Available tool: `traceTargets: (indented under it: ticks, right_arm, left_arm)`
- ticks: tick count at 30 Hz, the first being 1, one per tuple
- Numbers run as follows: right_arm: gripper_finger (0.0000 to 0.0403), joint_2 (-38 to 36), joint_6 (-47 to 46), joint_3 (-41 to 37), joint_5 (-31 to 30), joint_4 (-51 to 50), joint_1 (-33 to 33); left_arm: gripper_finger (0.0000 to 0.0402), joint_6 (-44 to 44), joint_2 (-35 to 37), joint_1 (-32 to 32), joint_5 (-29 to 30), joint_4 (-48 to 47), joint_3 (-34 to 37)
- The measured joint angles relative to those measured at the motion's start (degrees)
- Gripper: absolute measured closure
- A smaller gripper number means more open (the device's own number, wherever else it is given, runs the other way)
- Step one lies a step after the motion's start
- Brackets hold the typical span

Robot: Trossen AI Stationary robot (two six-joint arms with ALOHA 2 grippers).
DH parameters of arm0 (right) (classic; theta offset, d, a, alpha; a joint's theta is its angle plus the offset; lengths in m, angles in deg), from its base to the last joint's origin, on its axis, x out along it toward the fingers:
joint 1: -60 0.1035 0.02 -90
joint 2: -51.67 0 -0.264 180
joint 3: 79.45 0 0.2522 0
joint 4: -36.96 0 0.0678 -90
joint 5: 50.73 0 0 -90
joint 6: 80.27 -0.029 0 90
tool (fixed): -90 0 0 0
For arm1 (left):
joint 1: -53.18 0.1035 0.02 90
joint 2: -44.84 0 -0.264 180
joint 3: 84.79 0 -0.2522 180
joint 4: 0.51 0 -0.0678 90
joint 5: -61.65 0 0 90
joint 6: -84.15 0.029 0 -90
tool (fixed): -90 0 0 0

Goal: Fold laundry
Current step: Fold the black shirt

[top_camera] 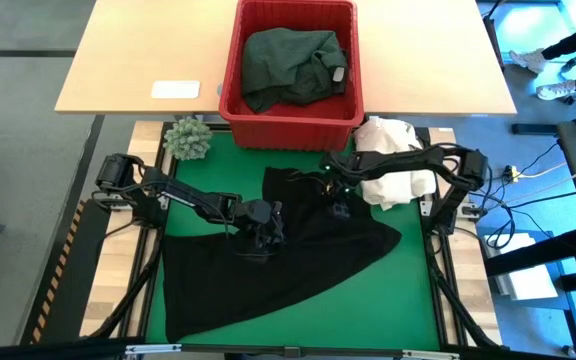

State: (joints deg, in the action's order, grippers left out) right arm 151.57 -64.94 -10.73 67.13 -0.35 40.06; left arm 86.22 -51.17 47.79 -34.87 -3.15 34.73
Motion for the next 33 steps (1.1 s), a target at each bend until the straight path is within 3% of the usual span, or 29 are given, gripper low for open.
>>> traceTargets:
  ticks: [7,17,29,33]
  right_arm:
    - [0.0349,-0.02,-0.03,2.04,4.34,-1.79,0.02]
    - [0.0397,-0.53,1.55,2.25,4.64,-3.85,0.04]
    - [0.0401,-16.25,0.5,2.25,-6.81,-6.94,0.3]
    - [0.0401,-19.92,0.15,2.25,-14.62,-6.69,2.26]
  left_arm:
    - [0.0401,-0.35,0.0,0.0,0.11,0.02,0.0]
    - [0.0401,-0.37,0.0,0.0,1.36,0.02,0.0]
    - [0.0401,-3.59,0.79,-0.41,3.22,-0.2,-1.79]
    - [0.0401,-4.02,2.06,-1.22,7.46,-3.96,-5.2]
